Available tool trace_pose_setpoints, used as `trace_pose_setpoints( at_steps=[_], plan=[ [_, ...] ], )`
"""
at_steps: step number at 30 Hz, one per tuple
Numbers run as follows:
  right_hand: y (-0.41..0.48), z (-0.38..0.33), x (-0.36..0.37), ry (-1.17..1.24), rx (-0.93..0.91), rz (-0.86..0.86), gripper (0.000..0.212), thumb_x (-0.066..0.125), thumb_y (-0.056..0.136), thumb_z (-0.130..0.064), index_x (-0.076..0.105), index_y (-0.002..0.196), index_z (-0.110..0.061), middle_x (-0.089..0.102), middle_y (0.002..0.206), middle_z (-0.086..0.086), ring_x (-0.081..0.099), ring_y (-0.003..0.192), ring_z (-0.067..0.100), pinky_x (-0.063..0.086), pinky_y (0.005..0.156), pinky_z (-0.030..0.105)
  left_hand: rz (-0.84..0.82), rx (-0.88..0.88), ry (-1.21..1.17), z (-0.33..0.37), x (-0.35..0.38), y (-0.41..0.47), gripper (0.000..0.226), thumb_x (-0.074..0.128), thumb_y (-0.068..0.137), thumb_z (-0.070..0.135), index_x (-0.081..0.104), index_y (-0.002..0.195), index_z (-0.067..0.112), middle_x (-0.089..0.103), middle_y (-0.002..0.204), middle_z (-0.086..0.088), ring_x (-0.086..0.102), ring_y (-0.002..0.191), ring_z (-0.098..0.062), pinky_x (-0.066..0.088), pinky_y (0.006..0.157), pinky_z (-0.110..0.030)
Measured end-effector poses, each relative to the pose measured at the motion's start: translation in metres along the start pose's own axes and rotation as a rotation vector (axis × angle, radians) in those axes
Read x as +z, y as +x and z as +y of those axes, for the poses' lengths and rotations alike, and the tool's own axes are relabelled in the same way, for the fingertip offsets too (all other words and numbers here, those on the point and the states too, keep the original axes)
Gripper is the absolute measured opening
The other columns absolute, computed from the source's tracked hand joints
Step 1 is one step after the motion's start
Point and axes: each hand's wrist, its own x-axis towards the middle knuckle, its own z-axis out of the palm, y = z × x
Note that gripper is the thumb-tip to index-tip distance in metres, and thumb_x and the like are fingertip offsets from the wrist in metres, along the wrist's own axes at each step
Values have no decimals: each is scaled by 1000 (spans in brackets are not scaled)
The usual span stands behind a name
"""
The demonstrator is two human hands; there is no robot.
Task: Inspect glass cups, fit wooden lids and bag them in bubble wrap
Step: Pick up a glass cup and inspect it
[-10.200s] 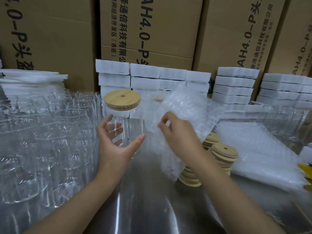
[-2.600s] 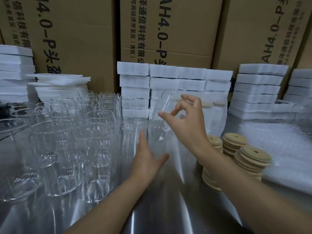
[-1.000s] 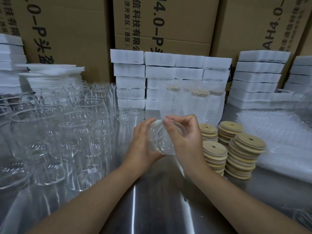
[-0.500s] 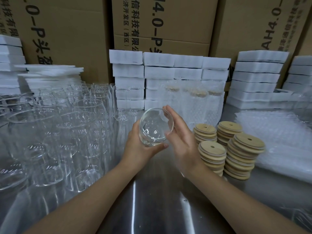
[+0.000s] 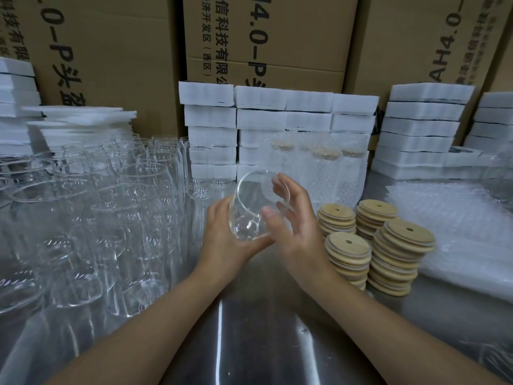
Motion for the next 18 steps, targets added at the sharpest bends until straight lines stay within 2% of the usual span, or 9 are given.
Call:
trace_pose_setpoints(
  at_steps=[1,3,5,7,10,12,15,16,18],
  plan=[
    [1,0,-1,18,12,20,50,54,78,-54,43,125,-39,49,136,-12,43,128,-2,36,108,25,8,-37,-31,1,1,0,83,83,54,51,44,126,36,42,120,16,41,107,25,37,83,1],
    [2,0,-2,7,41,70,33,48,84,-51,49,116,-42,52,130,-11,46,123,-2,37,105,25,19,-149,-110,4,0,0,90,83,54,58,48,132,29,51,121,10,51,106,11,42,80,-8],
    [4,1,-2,-19,57,107,20,46,88,-40,56,105,-38,56,118,-8,51,113,-4,38,98,19,34,-271,-236,7,-1,2,96,83,52,62,51,135,24,61,107,8,61,94,1,50,78,-14],
    [6,1,-2,-31,41,117,18,45,89,-31,63,93,-31,57,106,-7,54,104,-5,37,91,12,48,-386,-395,9,-2,5,102,86,49,61,54,135,15,68,92,3,67,83,-12,57,82,-29],
    [6,2,-1,-33,9,96,24,44,89,-23,66,84,-29,60,99,-8,56,100,-3,39,90,12,22,-539,-602,14,-1,5,93,78,39,65,60,115,15,73,78,-3,70,69,-15,59,68,-31],
    [5,4,-3,-4,0,72,25,43,90,-22,68,86,-27,62,101,-6,57,103,1,42,93,19,-36,-624,-687,16,0,4,81,69,42,69,58,103,17,74,82,-6,73,72,-17,57,72,-32],
    [5,4,-5,62,2,39,25,44,91,-20,68,96,-26,66,107,-3,59,109,8,43,98,26,-174,-754,-911,18,-2,3,86,57,64,72,57,119,6,72,111,-16,72,97,-25,59,80,-34],
    [5,3,-5,80,7,31,26,44,91,-19,67,100,-28,67,110,-2,59,111,9,43,98,26,-208,-773,-980,19,-3,2,86,51,73,72,57,125,4,69,117,-18,71,98,-26,61,78,-33],
    [4,0,-3,80,5,6,27,46,90,-19,65,105,-31,66,114,-5,58,114,7,42,98,22,-245,-796,-1081,20,-6,2,78,39,86,71,62,122,5,70,115,-17,74,91,-24,62,70,-29]
  ],
)
